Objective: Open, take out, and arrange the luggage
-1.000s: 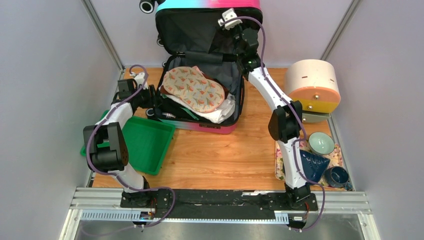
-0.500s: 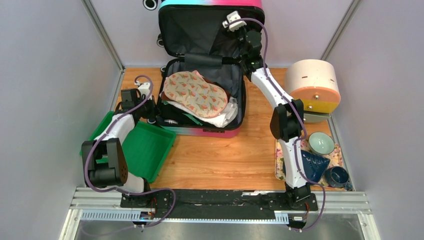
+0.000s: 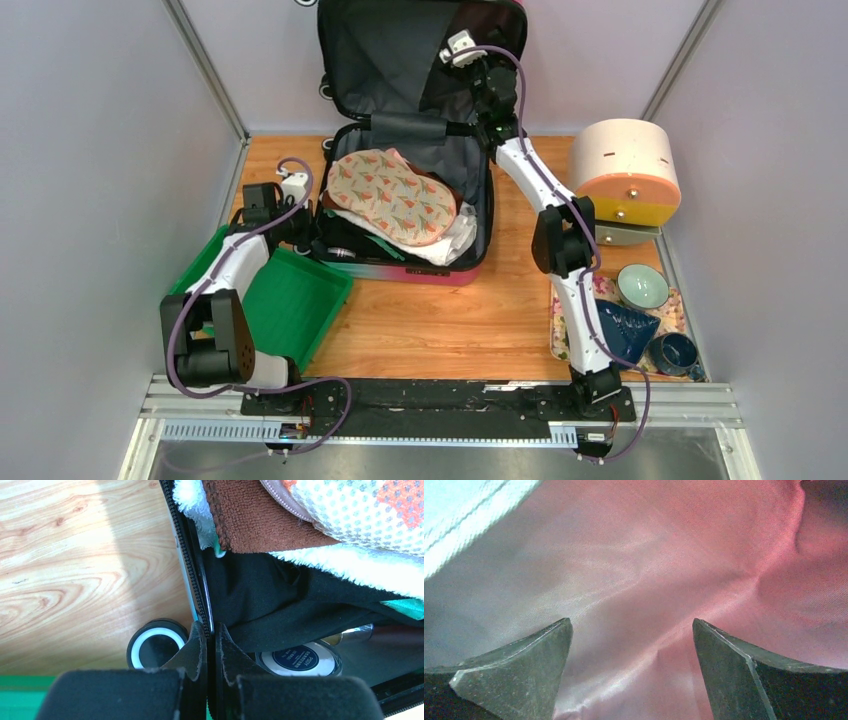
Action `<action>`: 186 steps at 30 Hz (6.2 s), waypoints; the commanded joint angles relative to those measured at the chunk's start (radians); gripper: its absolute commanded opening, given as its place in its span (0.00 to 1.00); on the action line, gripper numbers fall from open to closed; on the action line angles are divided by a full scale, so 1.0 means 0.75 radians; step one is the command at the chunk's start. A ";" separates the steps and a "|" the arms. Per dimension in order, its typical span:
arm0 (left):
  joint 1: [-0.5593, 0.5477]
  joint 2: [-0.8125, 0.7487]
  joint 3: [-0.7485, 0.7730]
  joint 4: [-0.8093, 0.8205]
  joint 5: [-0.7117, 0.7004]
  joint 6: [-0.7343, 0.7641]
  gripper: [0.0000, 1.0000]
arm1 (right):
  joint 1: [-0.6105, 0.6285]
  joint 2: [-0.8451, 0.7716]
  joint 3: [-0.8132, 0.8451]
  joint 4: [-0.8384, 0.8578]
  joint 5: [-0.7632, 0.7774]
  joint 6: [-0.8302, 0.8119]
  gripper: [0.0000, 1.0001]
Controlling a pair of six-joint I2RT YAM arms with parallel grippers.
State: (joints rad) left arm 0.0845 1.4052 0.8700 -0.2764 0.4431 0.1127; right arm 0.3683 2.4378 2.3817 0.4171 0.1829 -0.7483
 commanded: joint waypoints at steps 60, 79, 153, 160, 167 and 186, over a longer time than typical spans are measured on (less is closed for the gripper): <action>0.027 -0.477 -0.111 -1.020 0.066 0.400 0.70 | -0.021 -1.592 -1.546 -1.174 -0.649 0.456 0.85; -0.366 -0.260 -0.199 -0.844 -0.218 0.567 0.11 | -0.017 -1.565 -1.546 -1.158 -0.622 0.441 0.83; 0.043 -0.403 0.128 -0.630 0.094 0.896 0.90 | -0.309 -0.604 -0.897 -1.213 -0.258 1.143 0.00; 0.041 -0.113 0.386 -0.454 0.174 0.225 0.88 | -0.315 -0.616 -0.903 -1.221 -0.252 1.131 0.00; -0.030 0.065 0.401 -0.100 0.144 -0.220 0.65 | -0.317 -0.622 -0.901 -1.233 -0.260 1.098 0.00; -0.190 0.572 0.656 0.143 0.209 -0.382 0.00 | -0.336 -0.681 -0.987 -1.237 -0.246 1.037 0.00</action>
State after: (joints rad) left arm -0.0402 1.7657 1.2598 -0.2832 0.5838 -0.1650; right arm 0.1608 2.0212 1.6596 -0.4355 -0.0338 0.0761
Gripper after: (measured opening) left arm 0.026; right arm 0.043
